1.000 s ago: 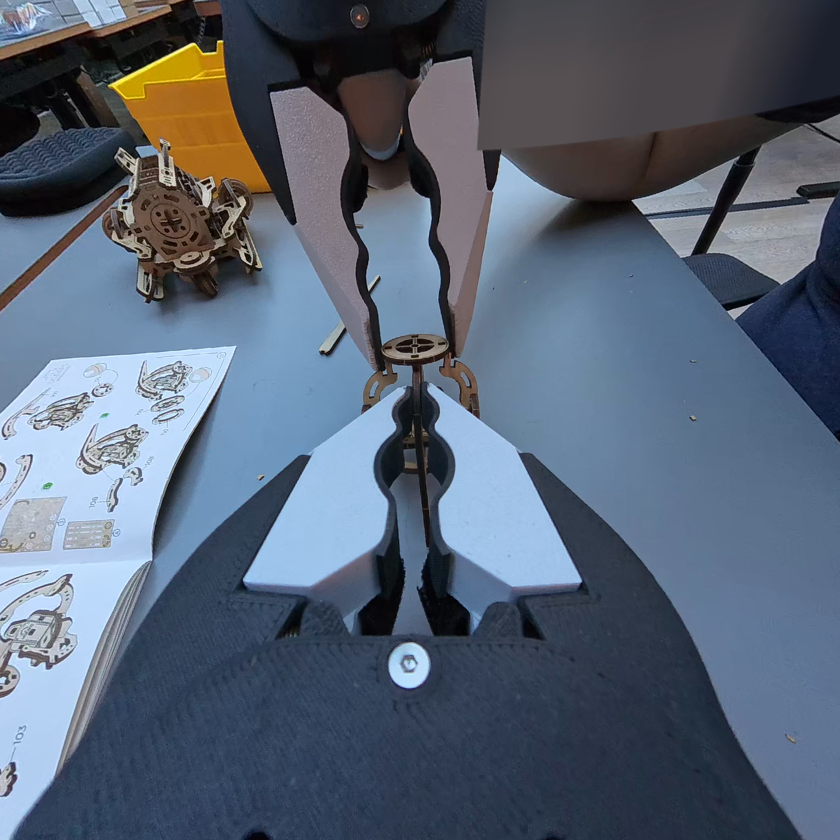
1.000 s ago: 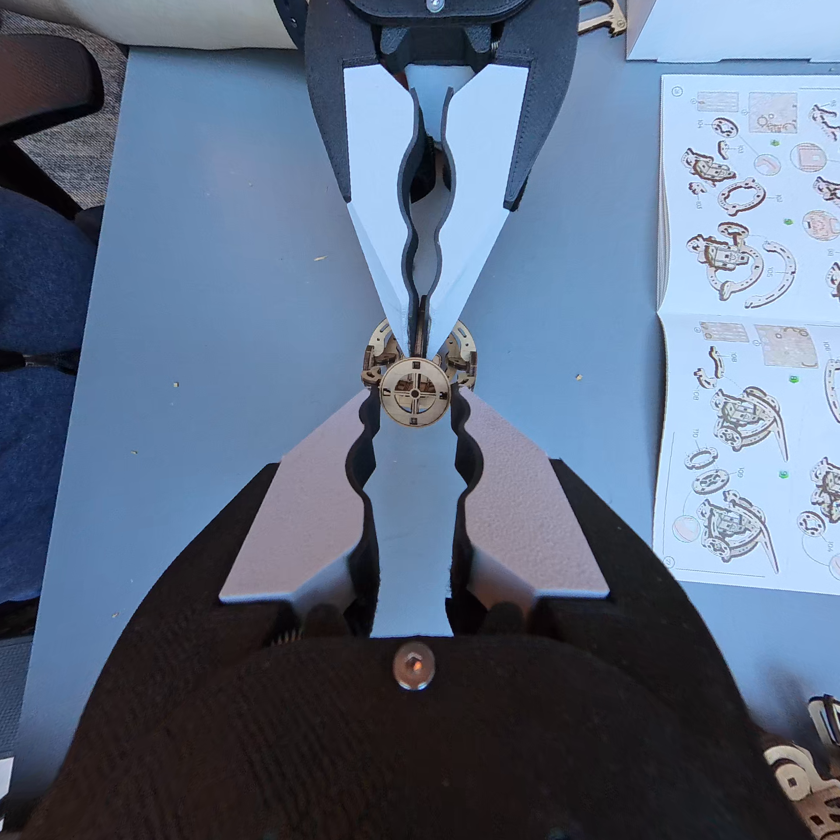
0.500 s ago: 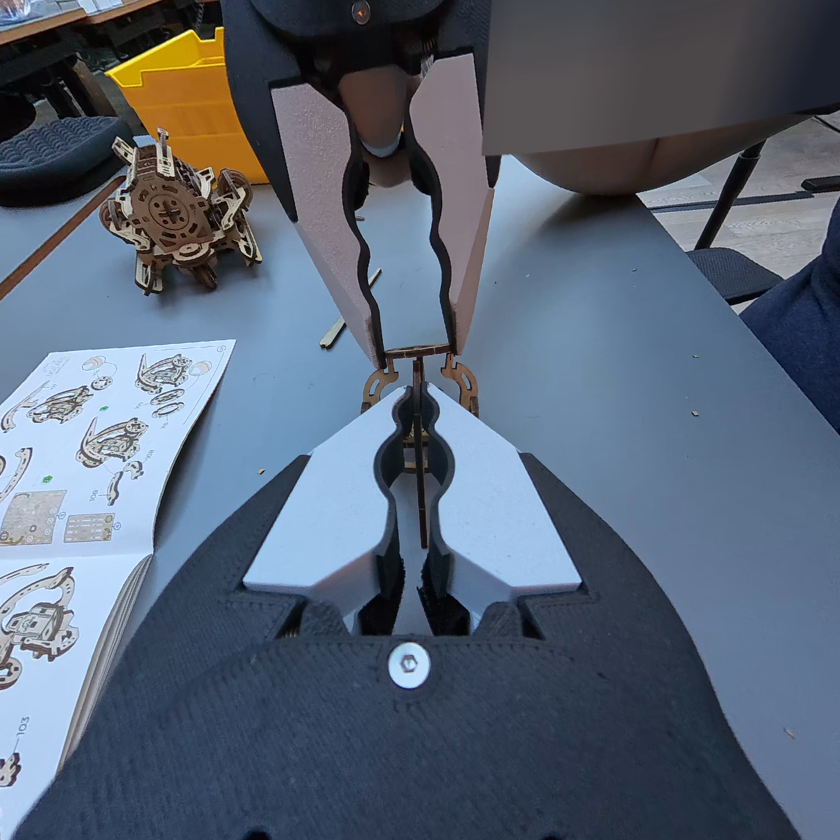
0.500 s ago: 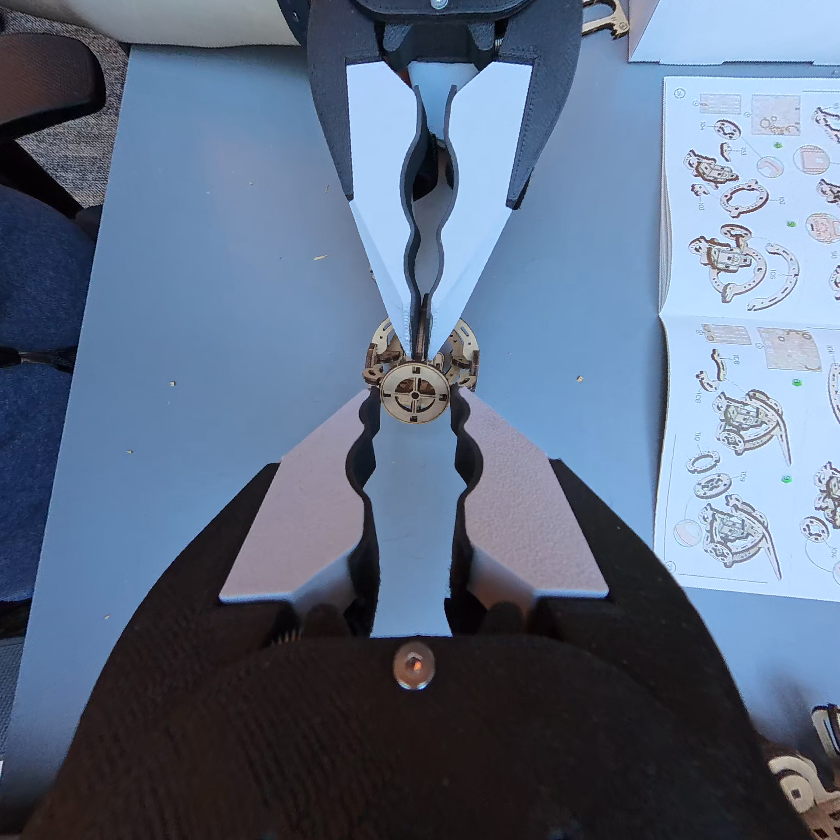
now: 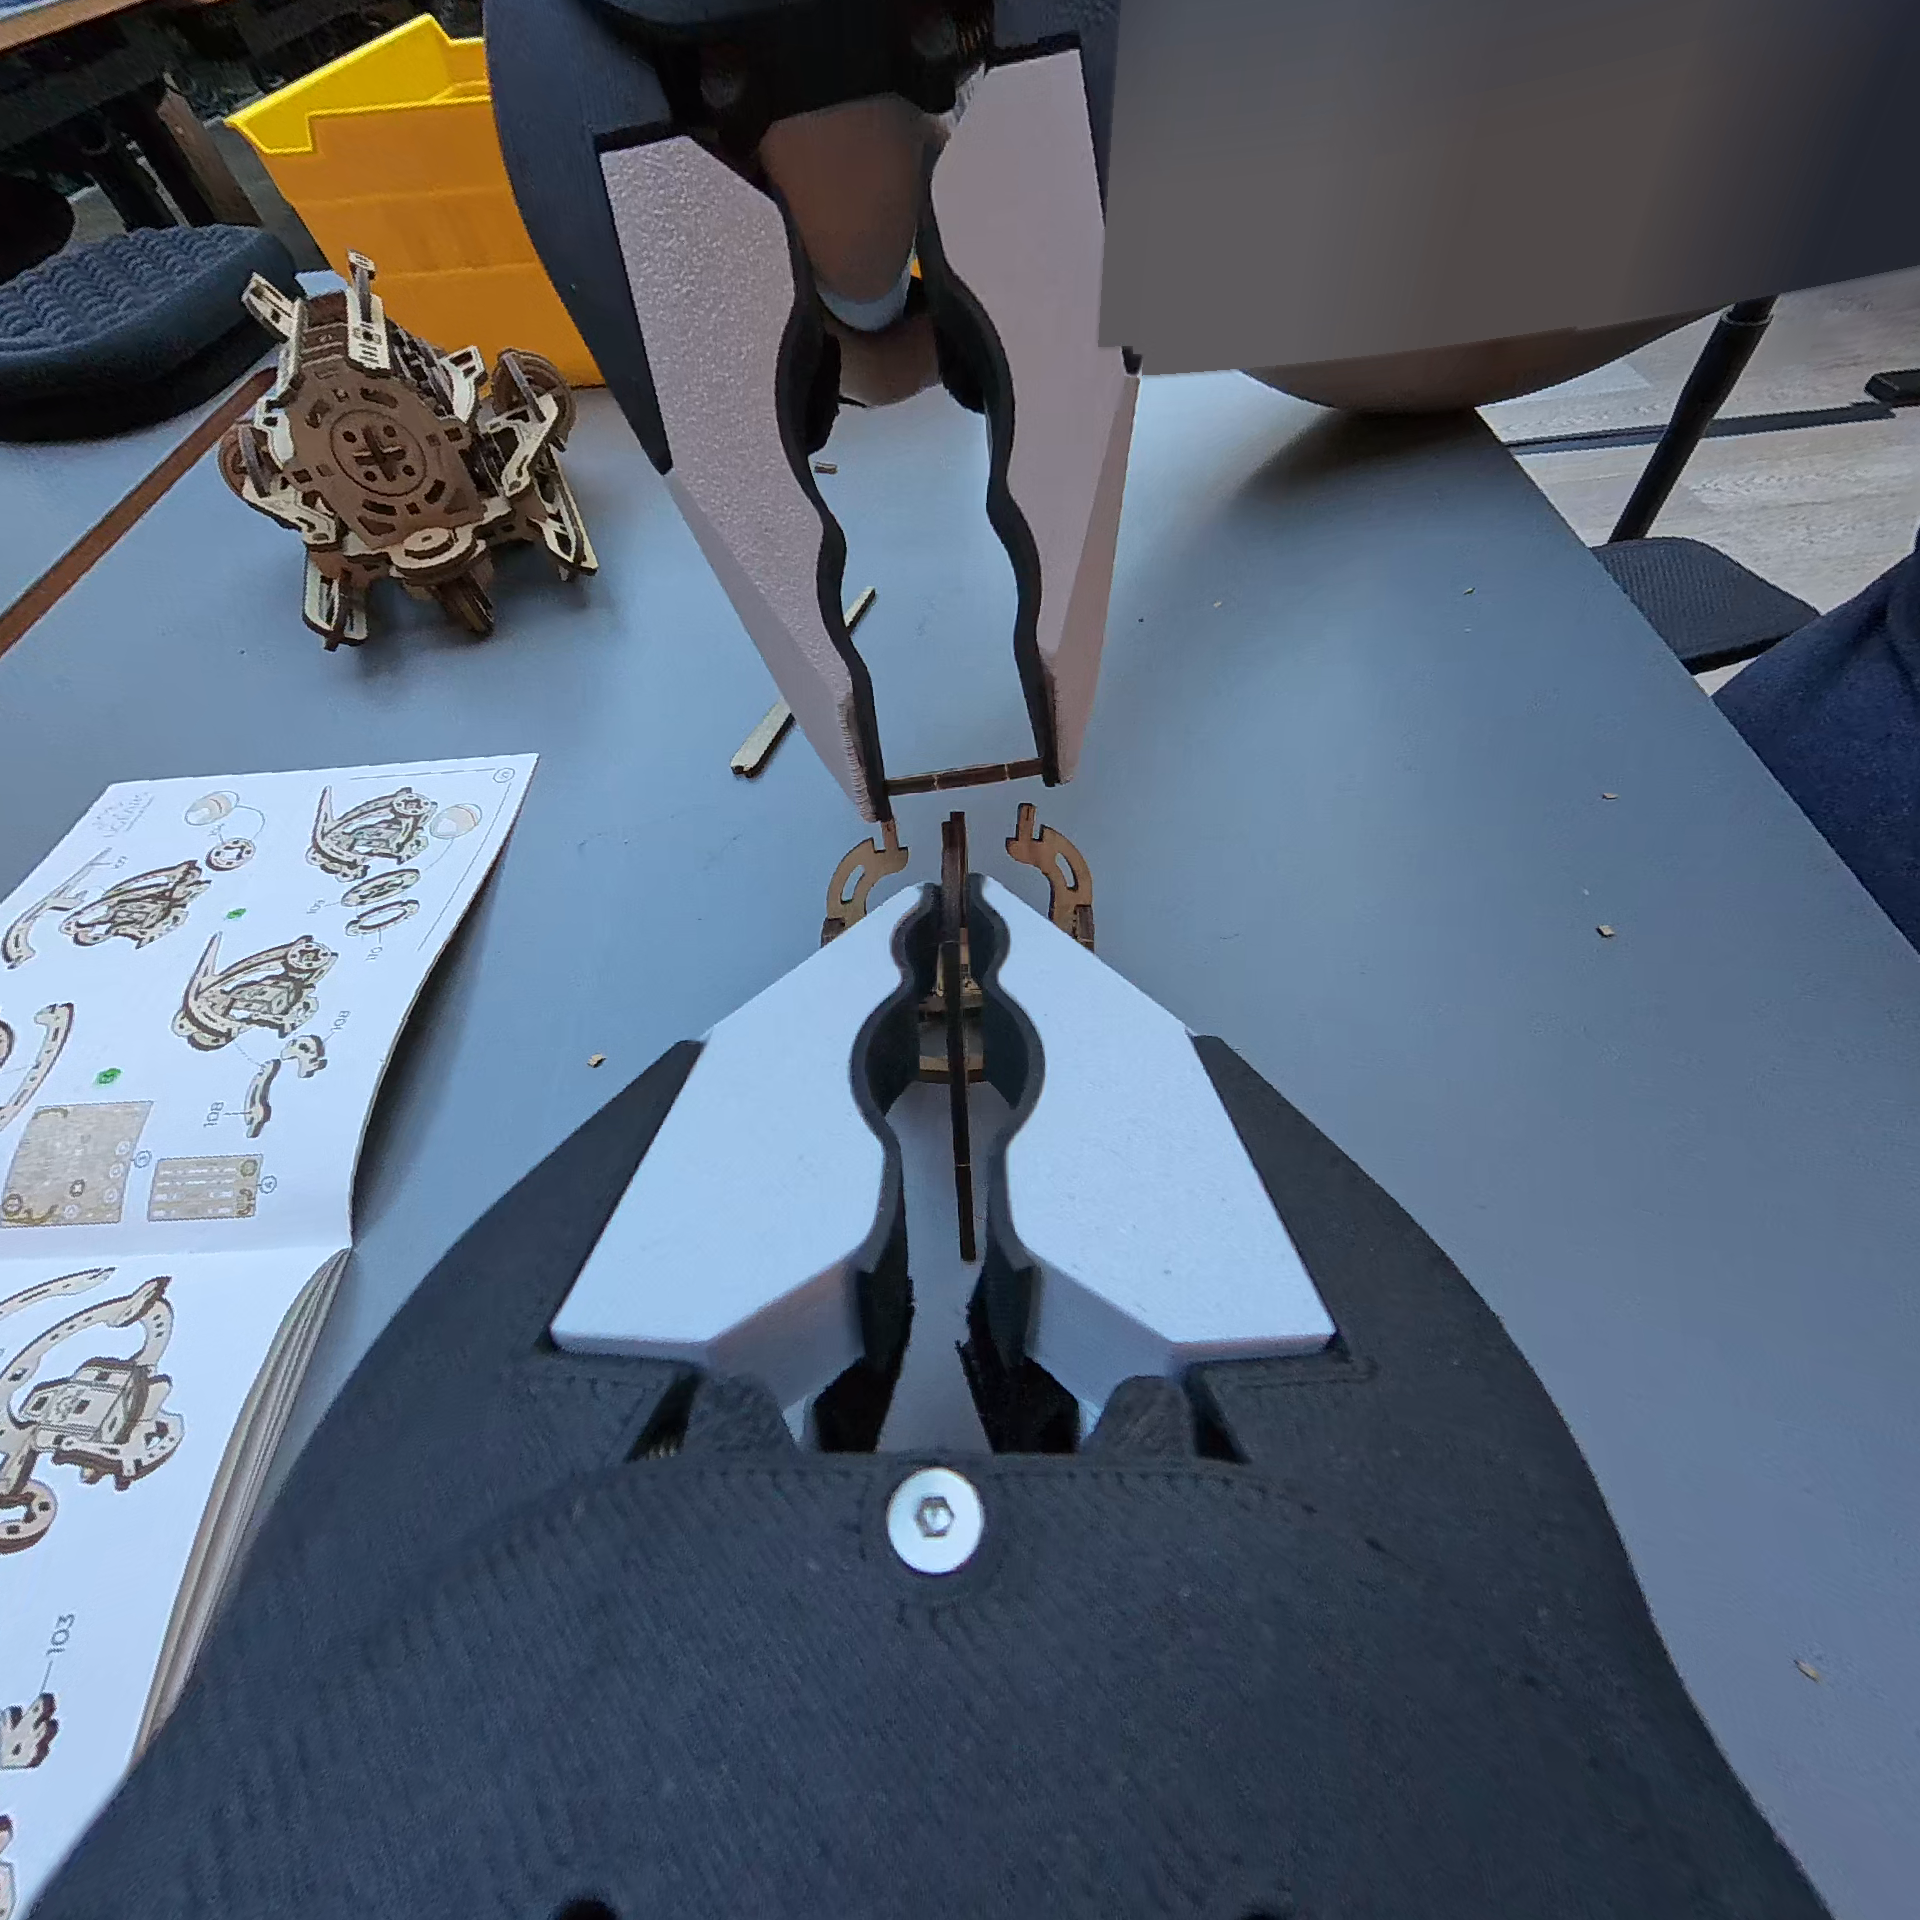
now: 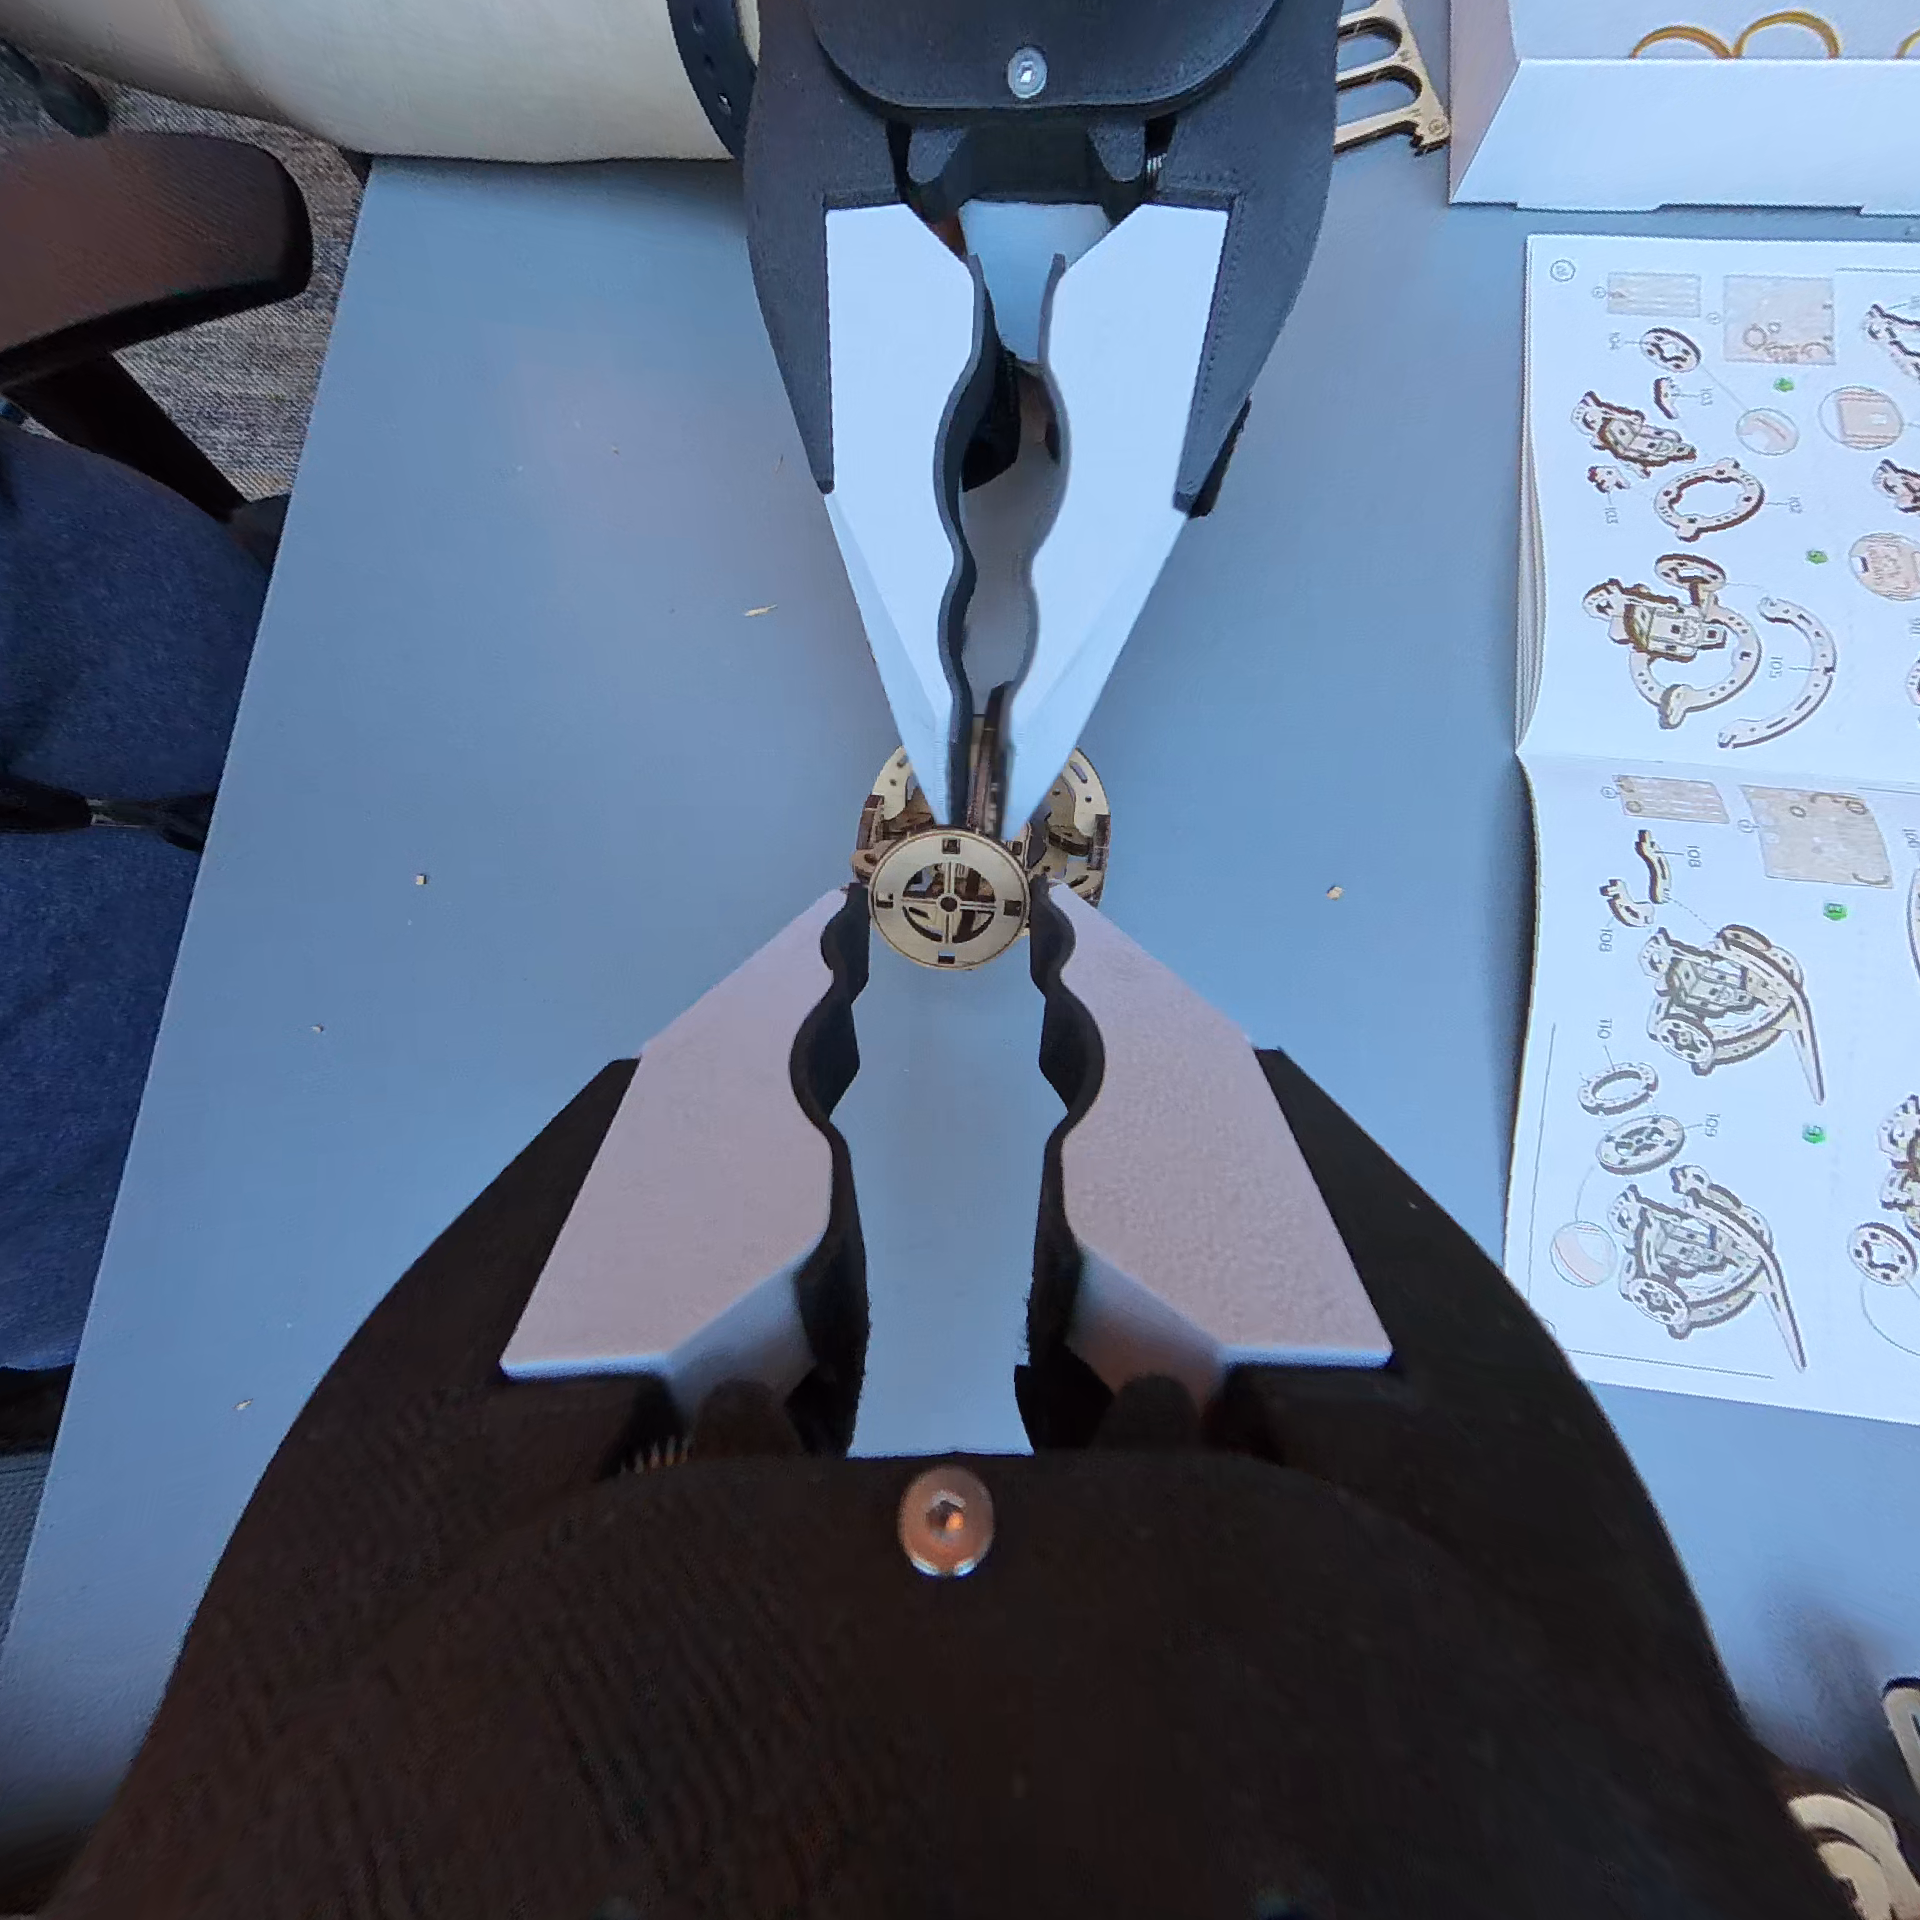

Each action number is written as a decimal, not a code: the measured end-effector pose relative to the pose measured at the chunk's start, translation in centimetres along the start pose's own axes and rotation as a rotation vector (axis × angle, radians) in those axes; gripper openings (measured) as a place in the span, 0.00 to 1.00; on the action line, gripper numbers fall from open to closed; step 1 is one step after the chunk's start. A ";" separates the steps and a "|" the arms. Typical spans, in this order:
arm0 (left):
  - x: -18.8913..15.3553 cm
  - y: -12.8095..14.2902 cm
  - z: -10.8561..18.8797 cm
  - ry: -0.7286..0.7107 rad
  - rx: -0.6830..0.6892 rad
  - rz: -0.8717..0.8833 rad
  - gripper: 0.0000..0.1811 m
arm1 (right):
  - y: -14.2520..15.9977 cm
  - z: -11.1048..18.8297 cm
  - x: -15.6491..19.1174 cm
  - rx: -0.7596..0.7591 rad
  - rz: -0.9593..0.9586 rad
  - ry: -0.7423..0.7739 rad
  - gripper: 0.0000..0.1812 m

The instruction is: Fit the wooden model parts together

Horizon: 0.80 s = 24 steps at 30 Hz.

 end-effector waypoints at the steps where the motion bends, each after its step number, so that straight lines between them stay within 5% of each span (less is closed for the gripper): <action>1: 0.1 0.0 0.0 -0.004 -0.002 0.011 0.05 | 0.0 0.0 0.0 0.004 0.002 0.004 0.16; 6: 0.6 -0.8 0.9 0.034 -0.061 0.147 0.16 | 0.0 -0.3 0.0 0.018 0.012 0.022 0.16; 24: 0.7 -2.1 0.1 -0.115 -0.019 0.093 0.13 | -0.3 0.3 -0.7 0.039 0.049 0.153 0.16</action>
Point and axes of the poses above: each gripper's, where its closed fingertips meet, z back along the fingers, y out of its underside, x = y × z across the jaws, the point moved 7 cm from there along z, back along the fingers, and after that the axes turned 2 degrees about -y, right-handed, at the moved point
